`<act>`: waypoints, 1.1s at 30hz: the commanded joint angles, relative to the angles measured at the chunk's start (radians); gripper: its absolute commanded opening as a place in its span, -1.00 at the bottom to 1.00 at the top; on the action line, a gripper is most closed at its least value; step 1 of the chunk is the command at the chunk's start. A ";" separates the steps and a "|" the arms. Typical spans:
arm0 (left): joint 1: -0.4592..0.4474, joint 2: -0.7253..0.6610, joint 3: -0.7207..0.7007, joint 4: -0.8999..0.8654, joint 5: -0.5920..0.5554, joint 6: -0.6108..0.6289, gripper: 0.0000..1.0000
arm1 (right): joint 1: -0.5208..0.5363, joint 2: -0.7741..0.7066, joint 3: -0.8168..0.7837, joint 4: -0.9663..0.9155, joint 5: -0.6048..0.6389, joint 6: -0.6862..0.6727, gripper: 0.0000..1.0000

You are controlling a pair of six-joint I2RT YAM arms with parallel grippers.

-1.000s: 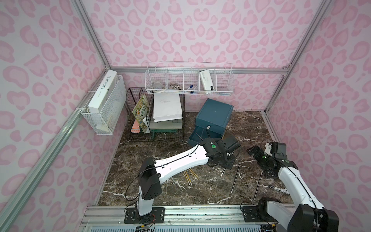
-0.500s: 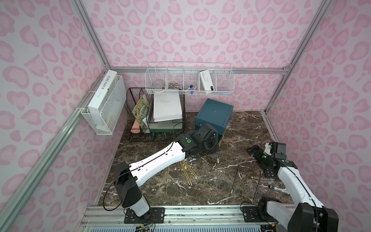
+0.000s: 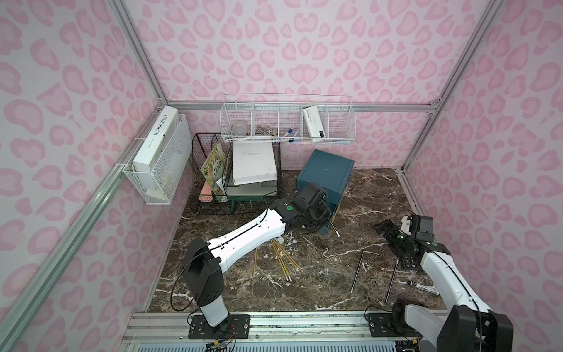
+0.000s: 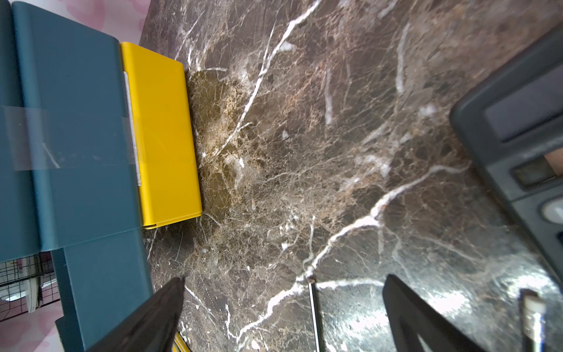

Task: Please place the pencils in the drawer according to their color
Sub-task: Place the pencil in the drawer.

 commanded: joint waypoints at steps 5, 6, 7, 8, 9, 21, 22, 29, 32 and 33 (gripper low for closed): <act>0.053 0.052 0.042 -0.033 0.052 0.015 -1.00 | 0.000 -0.001 0.001 0.006 0.001 -0.002 0.99; 0.061 0.061 0.048 -0.039 0.056 0.026 -1.00 | 0.000 -0.001 0.001 0.008 0.000 -0.002 1.00; 0.070 0.068 0.056 -0.049 0.065 0.032 -1.00 | 0.000 -0.001 0.003 0.008 0.002 -0.002 0.99; 0.079 0.075 0.060 -0.050 0.070 0.040 -1.00 | 0.000 0.000 0.002 0.008 0.002 -0.002 1.00; 0.087 0.085 0.068 -0.058 0.078 0.049 -1.00 | 0.000 0.000 0.002 0.007 0.001 -0.001 1.00; 0.156 0.190 0.154 -0.134 0.128 0.142 -1.00 | 0.000 -0.006 0.007 -0.001 0.008 -0.003 1.00; 0.162 0.200 0.165 -0.141 0.129 0.152 -1.00 | 0.001 -0.007 0.007 -0.002 0.008 -0.003 1.00; 0.193 0.254 0.211 -0.160 0.124 0.189 -1.00 | 0.000 -0.015 0.006 -0.009 0.012 -0.005 1.00; 0.202 0.271 0.227 -0.163 0.113 0.201 -1.00 | -0.001 -0.019 0.005 -0.012 0.014 -0.006 1.00; 0.204 0.277 0.231 -0.161 0.115 0.205 -1.00 | 0.000 -0.021 0.005 -0.012 0.013 -0.006 1.00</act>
